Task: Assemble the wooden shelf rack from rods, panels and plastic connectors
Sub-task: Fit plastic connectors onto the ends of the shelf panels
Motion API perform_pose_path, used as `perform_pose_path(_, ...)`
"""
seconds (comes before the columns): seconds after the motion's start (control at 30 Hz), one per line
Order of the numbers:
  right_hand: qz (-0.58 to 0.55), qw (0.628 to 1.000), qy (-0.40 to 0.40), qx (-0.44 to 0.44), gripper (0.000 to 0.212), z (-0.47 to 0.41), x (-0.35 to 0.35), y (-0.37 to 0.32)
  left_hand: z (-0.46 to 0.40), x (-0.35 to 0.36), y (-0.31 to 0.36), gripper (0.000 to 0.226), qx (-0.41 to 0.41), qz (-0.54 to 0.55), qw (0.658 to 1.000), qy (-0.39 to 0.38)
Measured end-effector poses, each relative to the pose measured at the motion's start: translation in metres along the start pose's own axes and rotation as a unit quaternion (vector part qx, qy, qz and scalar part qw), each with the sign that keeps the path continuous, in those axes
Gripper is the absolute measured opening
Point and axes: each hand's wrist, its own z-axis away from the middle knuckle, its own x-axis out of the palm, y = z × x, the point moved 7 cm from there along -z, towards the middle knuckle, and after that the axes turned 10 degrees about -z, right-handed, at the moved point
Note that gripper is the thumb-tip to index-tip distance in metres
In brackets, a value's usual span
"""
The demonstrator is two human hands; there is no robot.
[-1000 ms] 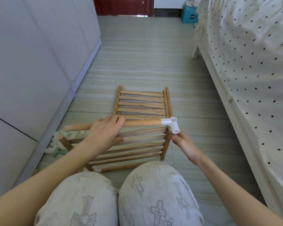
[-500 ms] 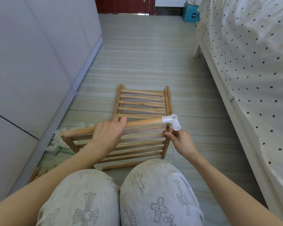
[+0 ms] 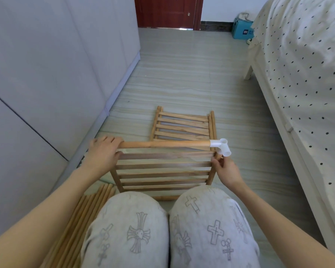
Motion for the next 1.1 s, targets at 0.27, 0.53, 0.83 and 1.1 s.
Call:
perform_pose_path(0.27,0.323,0.935,-0.145,0.012,0.042,0.035,0.031,-0.032,0.032,0.025,-0.021,0.015,-0.103,0.389,0.915,0.017)
perform_pose_path(0.53,0.188,0.888,-0.225,-0.353,0.031,0.054,0.103,-0.146,0.024,0.034,-0.022,0.019,-0.119,0.460,0.880,0.024)
perform_pose_path(0.83,0.338,0.854,-0.191,-0.347,0.032,0.000,0.145,-0.153,-0.010,0.042,-0.020,0.014,-0.093,0.486,0.869,0.034)
perform_pose_path(1.1,0.362,0.837,-0.105,-0.396,0.031,-0.045,0.150,-0.168,-0.038,0.079,-0.046,0.034,-0.102,0.605,0.788,0.045)
